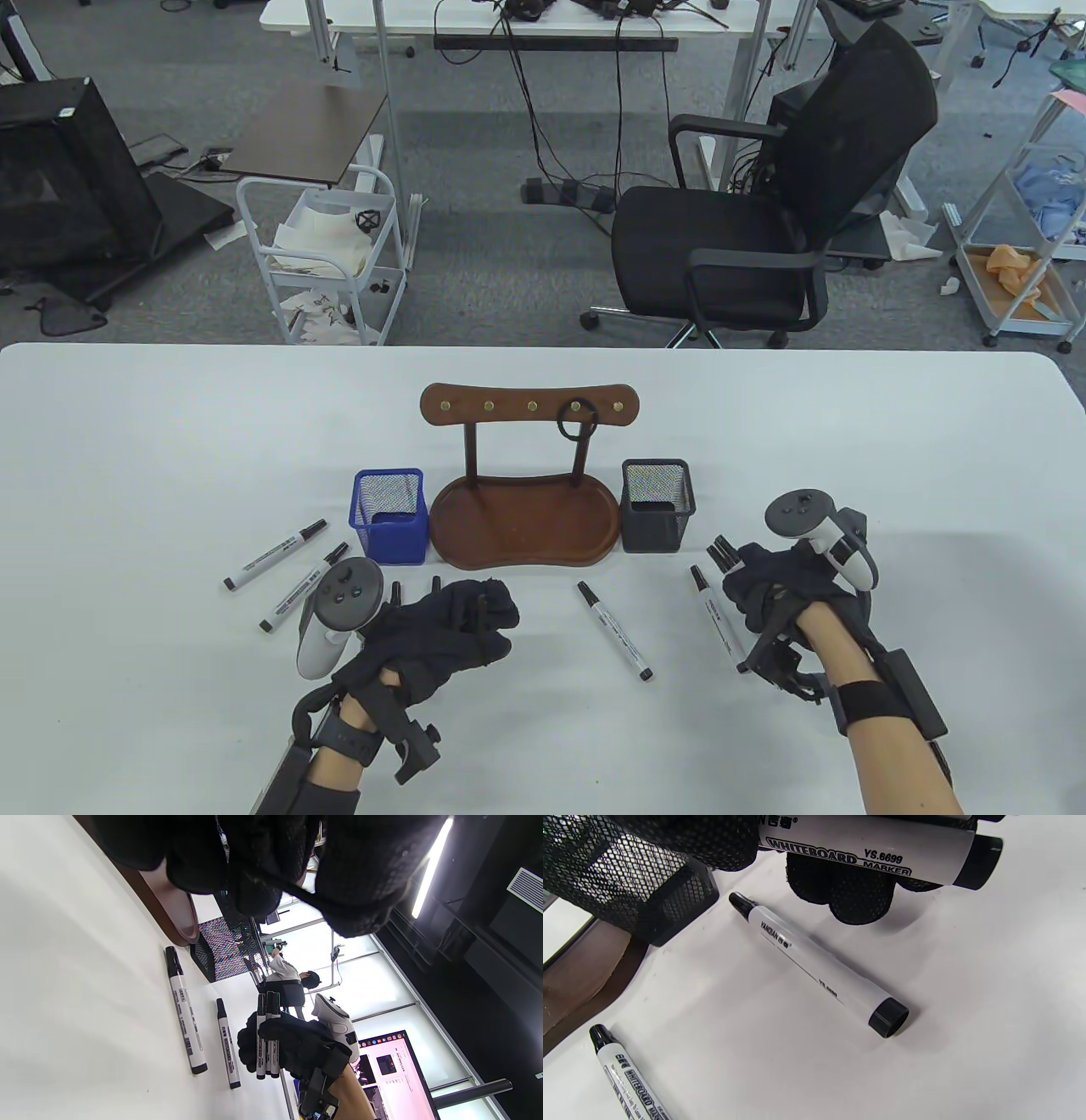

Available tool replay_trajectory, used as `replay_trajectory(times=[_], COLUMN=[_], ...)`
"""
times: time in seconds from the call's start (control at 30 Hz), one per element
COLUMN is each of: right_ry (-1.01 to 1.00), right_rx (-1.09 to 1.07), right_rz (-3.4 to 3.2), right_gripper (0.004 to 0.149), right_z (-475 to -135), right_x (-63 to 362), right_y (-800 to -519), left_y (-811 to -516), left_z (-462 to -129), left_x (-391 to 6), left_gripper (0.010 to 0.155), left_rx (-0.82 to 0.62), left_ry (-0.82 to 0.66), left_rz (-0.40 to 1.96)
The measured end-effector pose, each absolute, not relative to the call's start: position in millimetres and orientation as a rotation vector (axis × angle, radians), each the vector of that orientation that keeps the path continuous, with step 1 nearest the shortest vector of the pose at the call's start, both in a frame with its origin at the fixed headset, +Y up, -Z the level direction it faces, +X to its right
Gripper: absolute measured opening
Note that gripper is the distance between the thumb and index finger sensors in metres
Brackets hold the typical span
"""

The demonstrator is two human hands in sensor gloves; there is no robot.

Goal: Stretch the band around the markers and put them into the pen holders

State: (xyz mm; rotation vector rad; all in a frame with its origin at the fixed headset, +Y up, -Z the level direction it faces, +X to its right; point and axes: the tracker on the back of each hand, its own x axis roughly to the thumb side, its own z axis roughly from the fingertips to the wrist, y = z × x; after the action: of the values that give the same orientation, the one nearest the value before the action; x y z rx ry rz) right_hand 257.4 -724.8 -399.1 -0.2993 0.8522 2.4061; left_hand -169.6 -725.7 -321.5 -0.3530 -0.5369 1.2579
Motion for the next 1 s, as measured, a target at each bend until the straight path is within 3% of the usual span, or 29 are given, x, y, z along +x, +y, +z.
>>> replay_trajectory(times=[0.6,0.77,1.0], right_ry=[0.668,0.674,0.721], right_rx=[-0.413,-0.452,-0.494], right_rz=[2.567,2.578,2.628], right_gripper=[0.044,0.058,0.063], right_z=[-387.2,-386.7,-386.9], right_x=[249.5,245.9,237.2], right_y=[-732.0,-735.5,-741.9], left_y=[-725.9,-725.9,-725.9], left_z=[-321.3,-321.3,-321.4], left_x=[-169.8,-169.9,-170.1], left_gripper=[0.071,0.071,0.071], left_rx=[-0.350,-0.350,-0.350], left_ry=[-0.542,-0.542,-0.542], left_rz=[1.260,1.262,1.263])
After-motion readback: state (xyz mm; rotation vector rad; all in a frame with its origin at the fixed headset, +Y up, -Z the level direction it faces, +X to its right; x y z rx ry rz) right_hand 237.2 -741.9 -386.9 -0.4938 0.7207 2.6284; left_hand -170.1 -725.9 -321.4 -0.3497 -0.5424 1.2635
